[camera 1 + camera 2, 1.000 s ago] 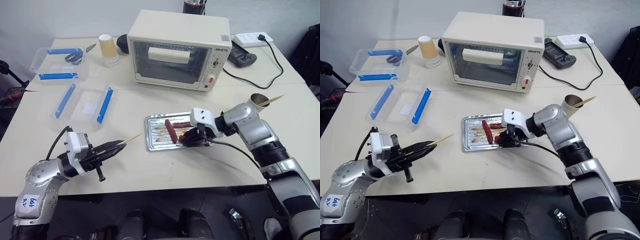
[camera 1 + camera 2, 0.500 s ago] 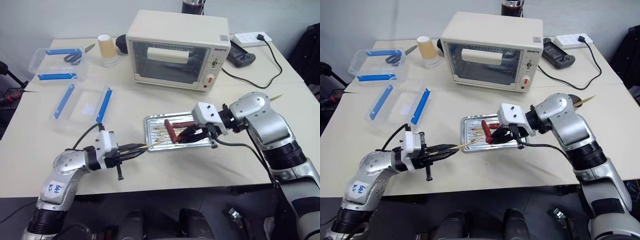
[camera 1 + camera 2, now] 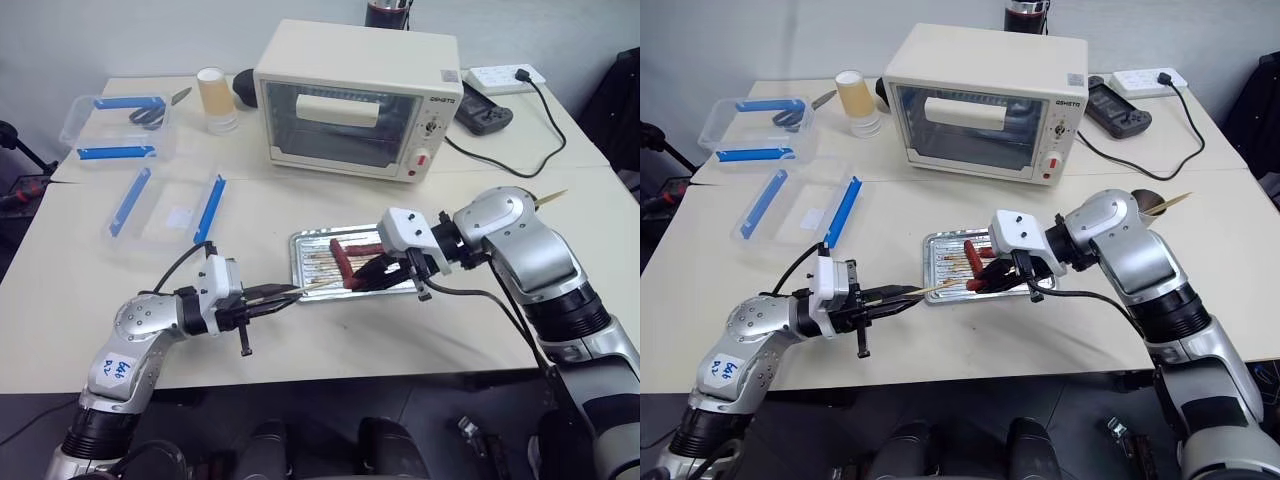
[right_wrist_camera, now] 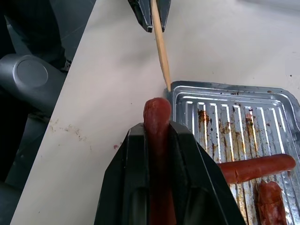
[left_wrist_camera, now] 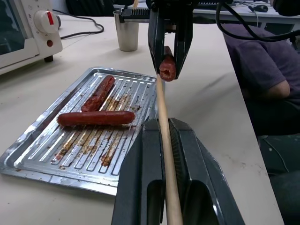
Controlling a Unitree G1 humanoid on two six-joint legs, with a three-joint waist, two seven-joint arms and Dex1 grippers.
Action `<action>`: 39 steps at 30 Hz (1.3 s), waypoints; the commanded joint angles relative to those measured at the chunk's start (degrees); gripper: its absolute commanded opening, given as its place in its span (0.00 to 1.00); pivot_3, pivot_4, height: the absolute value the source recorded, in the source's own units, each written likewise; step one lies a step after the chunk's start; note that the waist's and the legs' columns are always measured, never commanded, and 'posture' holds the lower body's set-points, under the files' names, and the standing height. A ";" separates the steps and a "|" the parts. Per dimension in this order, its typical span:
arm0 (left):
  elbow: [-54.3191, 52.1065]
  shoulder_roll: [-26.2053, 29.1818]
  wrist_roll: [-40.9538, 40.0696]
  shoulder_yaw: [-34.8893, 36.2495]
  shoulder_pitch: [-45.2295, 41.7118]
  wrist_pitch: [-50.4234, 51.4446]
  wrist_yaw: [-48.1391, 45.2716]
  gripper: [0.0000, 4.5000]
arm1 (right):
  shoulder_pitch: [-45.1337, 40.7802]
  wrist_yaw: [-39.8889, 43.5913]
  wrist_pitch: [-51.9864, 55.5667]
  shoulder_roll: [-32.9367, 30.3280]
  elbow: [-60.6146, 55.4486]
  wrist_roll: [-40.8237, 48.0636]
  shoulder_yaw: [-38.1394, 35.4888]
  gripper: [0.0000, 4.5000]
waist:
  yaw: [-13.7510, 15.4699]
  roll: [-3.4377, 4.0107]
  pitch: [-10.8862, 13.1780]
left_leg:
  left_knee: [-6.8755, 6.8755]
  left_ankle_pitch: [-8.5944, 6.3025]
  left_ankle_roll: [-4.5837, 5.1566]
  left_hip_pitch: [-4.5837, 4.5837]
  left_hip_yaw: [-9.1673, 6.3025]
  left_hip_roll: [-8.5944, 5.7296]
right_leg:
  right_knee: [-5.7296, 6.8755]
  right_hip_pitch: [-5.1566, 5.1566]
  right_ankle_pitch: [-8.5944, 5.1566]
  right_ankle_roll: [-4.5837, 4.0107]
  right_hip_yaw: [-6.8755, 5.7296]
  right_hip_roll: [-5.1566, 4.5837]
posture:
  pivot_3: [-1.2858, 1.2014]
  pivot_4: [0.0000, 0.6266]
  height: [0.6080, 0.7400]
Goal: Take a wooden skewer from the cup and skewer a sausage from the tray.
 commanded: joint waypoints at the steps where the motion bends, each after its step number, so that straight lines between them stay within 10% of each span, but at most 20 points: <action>1: -2.09 -0.07 -1.09 -0.07 0.25 0.23 -0.32 0.00 | -0.24 -0.04 -0.52 0.27 -1.01 0.71 -0.41 0.08 | 0.00 0.00 0.00 | 0.00 0.00 0.00 0.00 0.00 0.00 | 0.00 0.00 0.00 0.00 0.00 0.00 | 0.52 0.24 1.00; 39: 4.94 -3.89 2.78 -9.84 -9.76 2.01 -4.88 0.00 | -3.62 2.12 -5.54 3.49 1.11 -2.29 3.45 0.08 | -0.02 0.00 0.00 | 0.04 0.00 0.00 -0.01 0.01 -0.01 | 0.03 0.00 0.00 0.00 -0.01 0.01 | 0.52 0.24 1.00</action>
